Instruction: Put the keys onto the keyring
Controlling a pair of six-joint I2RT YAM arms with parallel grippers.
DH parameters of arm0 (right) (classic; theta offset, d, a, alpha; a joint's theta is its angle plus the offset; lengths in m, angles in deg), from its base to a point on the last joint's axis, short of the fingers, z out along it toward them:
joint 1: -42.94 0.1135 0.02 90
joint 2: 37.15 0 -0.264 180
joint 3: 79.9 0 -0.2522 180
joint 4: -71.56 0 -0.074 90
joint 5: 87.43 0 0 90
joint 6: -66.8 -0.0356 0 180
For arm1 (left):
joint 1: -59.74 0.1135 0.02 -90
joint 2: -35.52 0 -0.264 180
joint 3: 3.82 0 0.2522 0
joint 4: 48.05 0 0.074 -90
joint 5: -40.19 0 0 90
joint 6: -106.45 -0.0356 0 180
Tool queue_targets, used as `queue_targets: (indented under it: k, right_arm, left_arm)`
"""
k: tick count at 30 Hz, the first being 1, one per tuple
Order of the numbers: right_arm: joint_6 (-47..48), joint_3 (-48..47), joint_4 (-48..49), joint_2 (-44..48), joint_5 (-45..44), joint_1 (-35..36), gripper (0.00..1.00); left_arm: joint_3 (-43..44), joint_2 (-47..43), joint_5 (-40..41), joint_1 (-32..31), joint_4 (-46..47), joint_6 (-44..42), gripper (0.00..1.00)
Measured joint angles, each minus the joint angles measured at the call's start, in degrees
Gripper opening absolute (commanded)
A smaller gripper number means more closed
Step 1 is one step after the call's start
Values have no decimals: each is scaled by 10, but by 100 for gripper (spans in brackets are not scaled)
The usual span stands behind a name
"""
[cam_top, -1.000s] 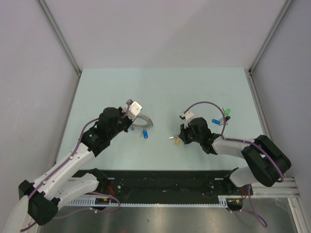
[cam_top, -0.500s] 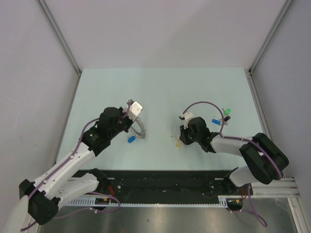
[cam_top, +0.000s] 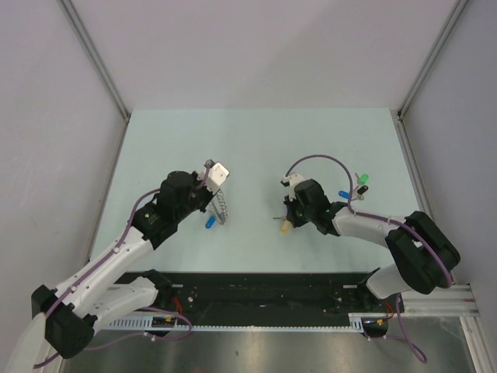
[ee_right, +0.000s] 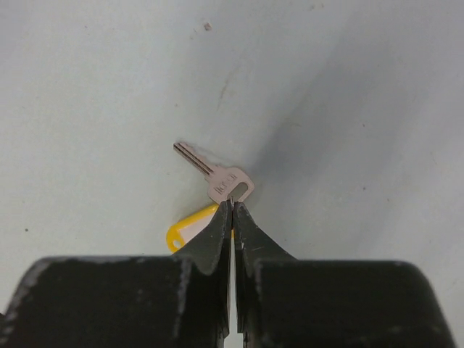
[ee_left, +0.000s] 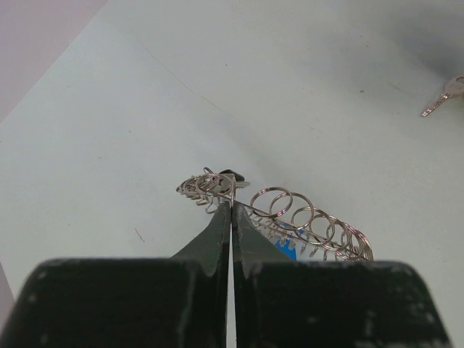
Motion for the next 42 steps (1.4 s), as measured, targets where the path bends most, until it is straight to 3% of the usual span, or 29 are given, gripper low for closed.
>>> queue_targets:
  k: [10, 14, 19, 20, 21, 33, 38, 42]
  right_arm:
    - [-3, -69, -70, -66, -6, 6, 3]
    - [-4, -71, -76, -65, -6, 12, 20]
    - [-2, -71, -87, -47, -7, 14, 32]
    - [-1, -71, -90, -35, -7, 14, 40]
    - [0, -71, -92, -18, -7, 14, 41]
    - [24, -58, -61, 177, 15, 14, 44]
    - [24, -29, -50, 204, 38, 26, 45]
    - [26, -8, -46, 217, 50, 29, 45]
  left_arm:
    - [0, 10, -5, 0, 0, 0, 0]
    - [0, 10, -25, 0, 0, -1, 0]
    - [0, 10, -65, 0, 0, -1, 0]
    - [0, 11, -73, 0, 0, -1, 0]
    - [0, 12, -79, 0, 0, 0, 0]
    - [20, 127, -147, 0, 6, 14, 0]
    - [55, 124, -144, 0, -78, 44, 0]
    - [86, 76, -101, 0, -208, 62, 0]
